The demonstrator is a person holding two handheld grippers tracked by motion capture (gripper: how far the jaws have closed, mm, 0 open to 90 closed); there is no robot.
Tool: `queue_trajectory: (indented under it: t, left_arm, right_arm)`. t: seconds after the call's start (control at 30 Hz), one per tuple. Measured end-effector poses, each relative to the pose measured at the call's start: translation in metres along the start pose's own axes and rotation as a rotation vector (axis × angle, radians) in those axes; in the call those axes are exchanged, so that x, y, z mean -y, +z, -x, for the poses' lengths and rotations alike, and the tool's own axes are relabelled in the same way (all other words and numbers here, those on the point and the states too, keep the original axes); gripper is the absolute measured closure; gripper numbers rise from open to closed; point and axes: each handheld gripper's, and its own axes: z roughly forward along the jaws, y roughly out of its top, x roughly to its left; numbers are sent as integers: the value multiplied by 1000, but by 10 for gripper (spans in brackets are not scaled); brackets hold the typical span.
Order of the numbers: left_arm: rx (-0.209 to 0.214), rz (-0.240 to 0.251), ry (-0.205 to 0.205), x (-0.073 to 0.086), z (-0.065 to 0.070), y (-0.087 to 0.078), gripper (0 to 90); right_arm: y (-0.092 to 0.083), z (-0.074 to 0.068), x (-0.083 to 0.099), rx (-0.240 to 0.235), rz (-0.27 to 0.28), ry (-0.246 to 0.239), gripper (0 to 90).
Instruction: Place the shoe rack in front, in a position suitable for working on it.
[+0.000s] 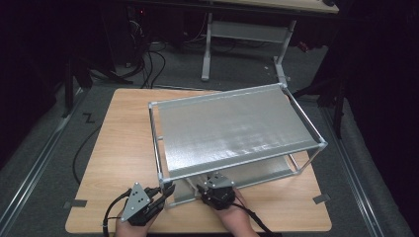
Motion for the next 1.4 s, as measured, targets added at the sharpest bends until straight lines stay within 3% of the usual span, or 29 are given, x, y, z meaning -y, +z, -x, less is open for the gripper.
queue_trajectory:
  t: [0.07,0.1,0.13,0.17,0.23,0.3,0.37,0.53,0.6,0.7,0.77,0.83,0.9,1.13,1.4]
  left_arm:
    - [0,0,-1,0,0,0,803]
    - [0,0,0,0,0,0,803]
    - [0,0,0,0,0,0,803]
    - [1,1,0,0,0,0,803]
    - [0,2,-1,0,0,0,803]
    - [-1,4,-5,1,1,0,803]
    - [-1,6,-7,1,1,0,802]
    - [7,3,6,0,3,1,803]
    - [7,2,7,0,3,1,803]
    - [8,-1,8,0,3,2,802]
    - [7,0,7,0,3,2,803]
    - [6,-3,8,0,3,2,803]
    - [4,-2,8,0,3,2,803]
    - [3,-2,4,-1,4,2,803]
    - [3,-4,5,-1,4,2,803]
  right_arm:
    - [2,-16,-5,-28,-24,26,559]
    - [4,-22,-8,-48,-20,13,559]
    - [8,-25,-11,-74,23,-47,560]
    - [7,-32,-13,-83,-8,-11,560]
    - [10,-43,-17,-119,2,-29,562]
    - [11,-49,-19,-120,1,-37,564]
    - [11,-51,-19,-121,-14,-16,563]
    - [9,-43,-17,-89,-15,-52,557]
    - [6,-32,-14,-64,-12,-89,556]
    - [1,-16,-7,-22,-32,-62,556]
    - [-2,-2,-3,0,-14,-86,556]
    - [-9,12,3,42,-44,-53,556]
    - [-15,31,12,72,-44,-44,556]
    - [-39,89,38,182,-67,60,555]
    - [-64,142,64,301,-82,161,554]
